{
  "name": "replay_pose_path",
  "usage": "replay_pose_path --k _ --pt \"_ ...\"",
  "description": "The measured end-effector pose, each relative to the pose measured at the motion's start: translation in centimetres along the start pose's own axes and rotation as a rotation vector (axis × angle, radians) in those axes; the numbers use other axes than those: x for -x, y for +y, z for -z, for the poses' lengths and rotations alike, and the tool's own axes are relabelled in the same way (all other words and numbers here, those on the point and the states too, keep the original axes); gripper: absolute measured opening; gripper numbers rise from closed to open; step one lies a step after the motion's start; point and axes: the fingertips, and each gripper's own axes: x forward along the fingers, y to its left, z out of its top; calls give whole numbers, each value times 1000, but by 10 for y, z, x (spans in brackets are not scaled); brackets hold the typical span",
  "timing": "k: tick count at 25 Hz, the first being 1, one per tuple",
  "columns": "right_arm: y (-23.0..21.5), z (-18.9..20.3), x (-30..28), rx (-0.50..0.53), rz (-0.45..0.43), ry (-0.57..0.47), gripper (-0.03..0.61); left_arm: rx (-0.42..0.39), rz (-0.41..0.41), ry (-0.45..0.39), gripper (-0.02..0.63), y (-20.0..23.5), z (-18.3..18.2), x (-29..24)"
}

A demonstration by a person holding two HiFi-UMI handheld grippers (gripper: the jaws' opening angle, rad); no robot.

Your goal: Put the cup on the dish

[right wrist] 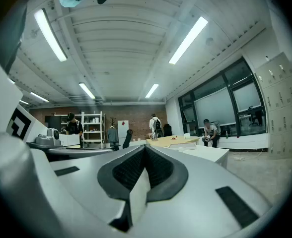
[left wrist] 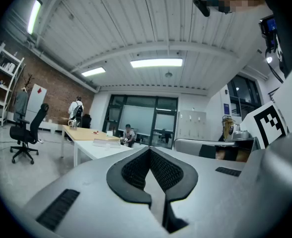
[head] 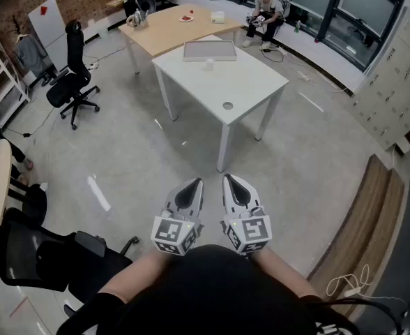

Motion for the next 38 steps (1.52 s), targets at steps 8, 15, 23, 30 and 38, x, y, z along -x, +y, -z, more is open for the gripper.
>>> replay_pose_path --k 8,15,23,30,38 --pt "-4 3 -1 -15 -2 13 12 11 2 6 8 -4 2 -5" --pt "-10 7 0 -17 -4 19 12 20 -7 17 8 -6 7 -9" --pt "-38 3 2 -60 -16 -5 12 23 -27 17 8 -17 8 -29" --pt "-56 15 3 -85 -48 22 12 50 -82 36 8 -23 22 -42" --pt "-69 49 -50 -99 -41 78 12 63 -107 44 8 23 40 -72"
